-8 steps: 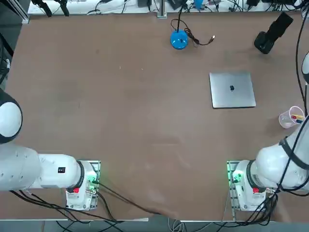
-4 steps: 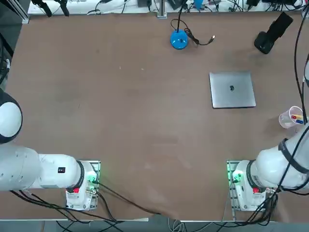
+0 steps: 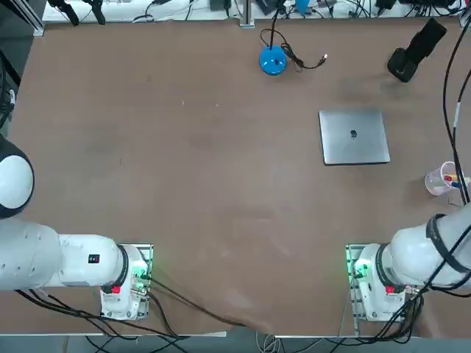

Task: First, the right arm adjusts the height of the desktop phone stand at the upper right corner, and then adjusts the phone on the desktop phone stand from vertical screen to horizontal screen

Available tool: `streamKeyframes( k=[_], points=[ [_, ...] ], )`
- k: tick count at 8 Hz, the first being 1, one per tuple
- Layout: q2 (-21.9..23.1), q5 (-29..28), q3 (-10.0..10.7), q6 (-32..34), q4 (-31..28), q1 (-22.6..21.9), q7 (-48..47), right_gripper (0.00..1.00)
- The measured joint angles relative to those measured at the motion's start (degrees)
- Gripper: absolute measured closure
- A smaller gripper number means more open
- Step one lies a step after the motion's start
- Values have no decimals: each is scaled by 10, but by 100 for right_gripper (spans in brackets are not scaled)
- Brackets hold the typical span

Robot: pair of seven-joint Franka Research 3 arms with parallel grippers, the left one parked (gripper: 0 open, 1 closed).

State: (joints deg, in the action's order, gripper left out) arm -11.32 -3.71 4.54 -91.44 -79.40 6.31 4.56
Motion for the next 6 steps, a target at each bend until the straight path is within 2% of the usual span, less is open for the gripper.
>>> streamKeyframes(
  k=[3,6],
  points=[
    [33,25,-2,1,-64,-27,81,0],
    [-8,137,-3,-28,-84,-58,141,0]
  ],
)
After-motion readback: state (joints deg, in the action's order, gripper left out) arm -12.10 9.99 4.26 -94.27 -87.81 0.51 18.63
